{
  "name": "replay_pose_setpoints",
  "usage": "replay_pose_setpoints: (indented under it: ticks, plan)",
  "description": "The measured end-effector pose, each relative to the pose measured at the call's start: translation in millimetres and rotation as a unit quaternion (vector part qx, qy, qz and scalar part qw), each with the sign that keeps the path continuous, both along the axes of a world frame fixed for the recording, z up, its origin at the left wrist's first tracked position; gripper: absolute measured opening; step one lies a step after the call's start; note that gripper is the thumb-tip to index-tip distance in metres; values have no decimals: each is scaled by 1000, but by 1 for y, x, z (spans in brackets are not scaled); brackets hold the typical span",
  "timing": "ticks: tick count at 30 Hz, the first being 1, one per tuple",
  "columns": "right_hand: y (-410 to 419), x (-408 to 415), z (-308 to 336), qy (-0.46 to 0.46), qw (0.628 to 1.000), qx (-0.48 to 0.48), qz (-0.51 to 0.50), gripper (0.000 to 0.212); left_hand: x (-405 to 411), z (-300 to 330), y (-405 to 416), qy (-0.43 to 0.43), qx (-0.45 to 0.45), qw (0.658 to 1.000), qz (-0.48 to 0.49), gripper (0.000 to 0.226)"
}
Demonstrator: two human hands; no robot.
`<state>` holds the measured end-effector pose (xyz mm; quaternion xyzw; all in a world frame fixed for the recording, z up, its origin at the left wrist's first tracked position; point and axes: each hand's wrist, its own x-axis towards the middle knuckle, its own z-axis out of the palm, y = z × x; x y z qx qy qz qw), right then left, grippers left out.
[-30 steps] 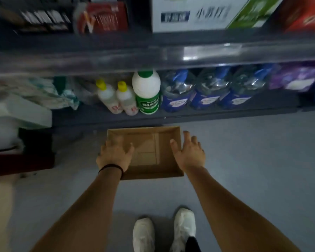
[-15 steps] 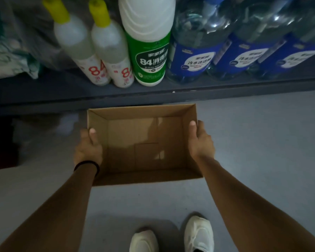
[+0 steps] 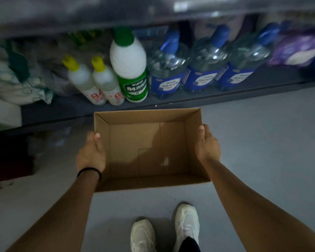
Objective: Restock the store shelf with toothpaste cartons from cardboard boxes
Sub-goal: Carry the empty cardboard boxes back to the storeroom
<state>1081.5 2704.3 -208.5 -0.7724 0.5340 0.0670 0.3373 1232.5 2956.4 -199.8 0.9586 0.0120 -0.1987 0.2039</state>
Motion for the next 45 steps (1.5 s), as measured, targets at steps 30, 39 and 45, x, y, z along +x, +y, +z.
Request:
replay_pose_setpoints:
  ticks: [30, 39, 45]
  plan:
    - [-132, -400, 642, -76, 900, -138, -406, 48, -246, 636, -341, -93, -164, 858, -477, 37]
    - [-214, -536, 689, -60, 843, -160, -510, 51, -375, 686, -508, -110, -187, 772, -598, 40]
    - [-312, -623, 719, -72, 815, -176, -547, 49, -461, 717, -647, -114, -190, 736, -640, 39]
